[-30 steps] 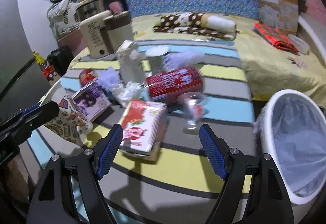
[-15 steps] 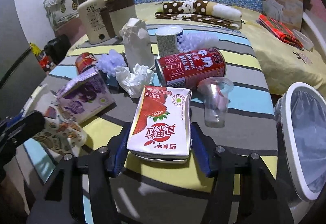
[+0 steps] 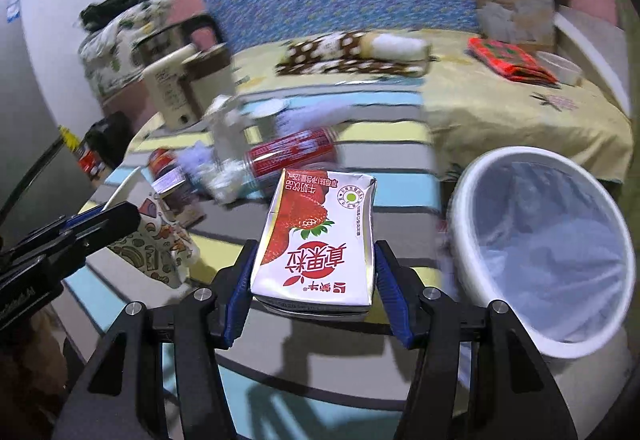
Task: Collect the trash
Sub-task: 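Carry the cup and carton over the white bin and open both tools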
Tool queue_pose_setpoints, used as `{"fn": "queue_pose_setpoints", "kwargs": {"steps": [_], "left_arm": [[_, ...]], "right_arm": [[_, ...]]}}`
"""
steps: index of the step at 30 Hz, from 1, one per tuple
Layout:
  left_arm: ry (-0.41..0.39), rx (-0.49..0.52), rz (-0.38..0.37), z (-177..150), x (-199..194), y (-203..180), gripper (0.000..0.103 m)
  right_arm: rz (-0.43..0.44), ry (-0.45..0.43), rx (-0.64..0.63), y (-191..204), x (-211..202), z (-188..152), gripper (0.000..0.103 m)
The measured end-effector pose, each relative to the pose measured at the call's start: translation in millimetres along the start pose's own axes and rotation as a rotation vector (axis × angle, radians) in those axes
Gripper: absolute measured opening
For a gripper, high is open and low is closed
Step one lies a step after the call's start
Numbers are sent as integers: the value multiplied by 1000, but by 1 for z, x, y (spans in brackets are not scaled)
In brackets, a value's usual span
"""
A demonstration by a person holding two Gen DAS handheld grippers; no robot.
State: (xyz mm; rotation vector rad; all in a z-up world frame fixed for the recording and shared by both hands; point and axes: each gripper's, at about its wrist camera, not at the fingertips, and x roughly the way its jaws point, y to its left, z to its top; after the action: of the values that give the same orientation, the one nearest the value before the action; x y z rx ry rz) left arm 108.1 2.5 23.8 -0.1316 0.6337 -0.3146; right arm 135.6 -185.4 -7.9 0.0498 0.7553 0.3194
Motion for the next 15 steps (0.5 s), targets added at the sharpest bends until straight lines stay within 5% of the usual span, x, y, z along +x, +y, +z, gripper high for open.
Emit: {"fn": "queue_pose_setpoints", "kwargs": {"steps": [15], "left_arm": [[9, 157, -194, 42, 70, -116, 19]], "right_arm": [[-235, -30, 187, -110, -26, -8, 58]]}}
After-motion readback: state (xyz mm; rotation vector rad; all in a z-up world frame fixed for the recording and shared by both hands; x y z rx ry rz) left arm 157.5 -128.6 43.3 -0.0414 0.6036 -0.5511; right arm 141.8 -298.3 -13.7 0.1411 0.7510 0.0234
